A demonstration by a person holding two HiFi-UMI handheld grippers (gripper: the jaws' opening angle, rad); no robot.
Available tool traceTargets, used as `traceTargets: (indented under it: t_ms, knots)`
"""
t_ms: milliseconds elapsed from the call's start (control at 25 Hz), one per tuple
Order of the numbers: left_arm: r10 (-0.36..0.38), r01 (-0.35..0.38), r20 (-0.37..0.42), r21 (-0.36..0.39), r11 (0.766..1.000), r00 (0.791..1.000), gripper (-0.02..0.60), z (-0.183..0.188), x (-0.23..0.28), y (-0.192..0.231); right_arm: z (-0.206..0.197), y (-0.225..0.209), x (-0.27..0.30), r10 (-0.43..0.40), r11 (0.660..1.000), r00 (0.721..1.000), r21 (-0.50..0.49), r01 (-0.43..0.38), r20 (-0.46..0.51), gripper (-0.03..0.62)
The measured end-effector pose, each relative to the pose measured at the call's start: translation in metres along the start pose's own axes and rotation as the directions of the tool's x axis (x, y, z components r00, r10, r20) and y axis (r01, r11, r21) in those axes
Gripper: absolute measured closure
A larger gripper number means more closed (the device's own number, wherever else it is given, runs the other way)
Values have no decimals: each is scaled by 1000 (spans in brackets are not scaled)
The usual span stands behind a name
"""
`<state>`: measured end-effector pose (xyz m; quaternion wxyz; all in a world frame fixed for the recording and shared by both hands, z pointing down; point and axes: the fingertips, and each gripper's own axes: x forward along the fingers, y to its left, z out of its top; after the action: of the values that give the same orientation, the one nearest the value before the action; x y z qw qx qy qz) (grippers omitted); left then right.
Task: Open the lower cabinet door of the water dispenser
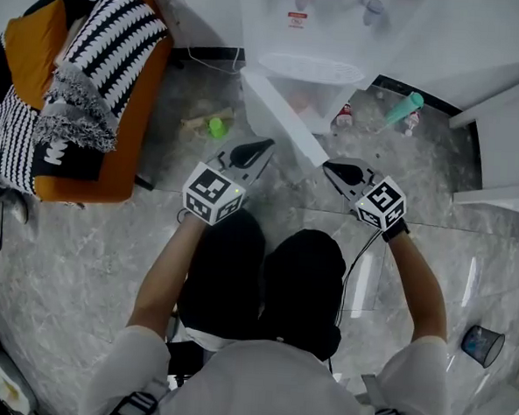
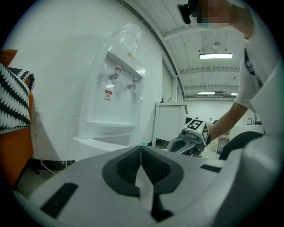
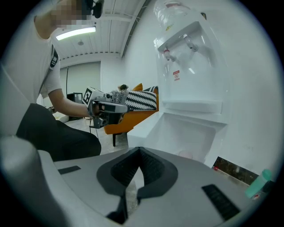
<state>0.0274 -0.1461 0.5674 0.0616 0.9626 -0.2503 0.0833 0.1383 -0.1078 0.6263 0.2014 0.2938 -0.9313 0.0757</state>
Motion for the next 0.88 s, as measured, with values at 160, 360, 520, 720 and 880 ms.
traceTargets:
  t_ms: [160, 360, 520, 720, 880]
  knots:
    - [16, -16, 7, 5, 1000, 1000, 568, 1, -10, 3, -2, 19, 11, 54, 998, 998, -27, -55, -22, 586]
    - [38, -38, 5, 10, 999, 999, 568, 1, -22, 8, -2, 37, 18, 120, 991, 992, -50, -121, -27, 586]
    - [55, -55, 8, 8, 998, 998, 568, 0, -29, 13, -1, 41, 21, 158, 983, 987, -83, -161, -40, 586]
    - [65, -65, 12, -1, 998, 998, 568, -3, -34, 16, 0, 50, 26, 191, 972, 980, -127, -197, -58, 586]
    - [79, -79, 18, -8, 997, 997, 568, -3, -38, 21, -2, 55, 29, 208, 962, 975, -167, -218, -75, 586]
